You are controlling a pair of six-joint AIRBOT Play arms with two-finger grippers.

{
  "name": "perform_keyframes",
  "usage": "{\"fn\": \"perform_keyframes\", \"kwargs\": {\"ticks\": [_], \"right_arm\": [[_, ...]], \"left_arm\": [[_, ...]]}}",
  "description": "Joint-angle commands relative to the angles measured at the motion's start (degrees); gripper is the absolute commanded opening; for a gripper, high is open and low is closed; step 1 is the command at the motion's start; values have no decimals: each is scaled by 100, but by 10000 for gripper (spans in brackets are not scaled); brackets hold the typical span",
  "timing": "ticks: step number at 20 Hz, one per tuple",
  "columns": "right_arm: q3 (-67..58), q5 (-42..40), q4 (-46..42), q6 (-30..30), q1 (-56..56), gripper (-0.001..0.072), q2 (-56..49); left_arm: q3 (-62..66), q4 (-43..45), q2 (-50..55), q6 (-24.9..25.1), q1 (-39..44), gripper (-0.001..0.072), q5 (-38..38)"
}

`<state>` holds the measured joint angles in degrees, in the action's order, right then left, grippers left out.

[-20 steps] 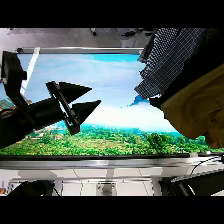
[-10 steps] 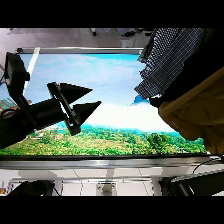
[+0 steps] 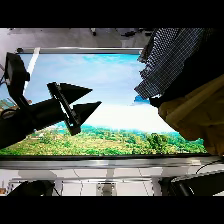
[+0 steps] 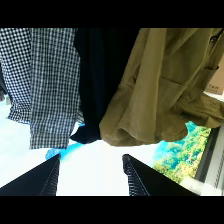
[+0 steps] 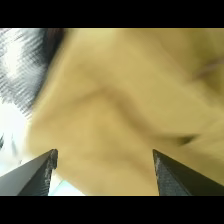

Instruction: Fold the clothes and pants, and hang the long-sleeved shirts on hangers.

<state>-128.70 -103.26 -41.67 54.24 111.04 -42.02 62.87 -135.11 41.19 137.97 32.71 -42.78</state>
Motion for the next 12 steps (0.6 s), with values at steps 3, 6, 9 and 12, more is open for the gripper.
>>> {"fn": "perform_keyframes", "kwargs": {"ticks": [3,6,9,12], "right_arm": [[1095,-55,737,535,7,699,-28],[1370,-24,741,544,7,699,-28],[1401,-20,739,546,7,699,-42],[1401,-17,737,544,7,699,-52]], "left_arm": [[-2,0,4,2,4,482,0],[-2,0,4,2,4,482,0],[-2,2,4,2,4,482,0],[-2,0,4,2,4,482,0]]}}
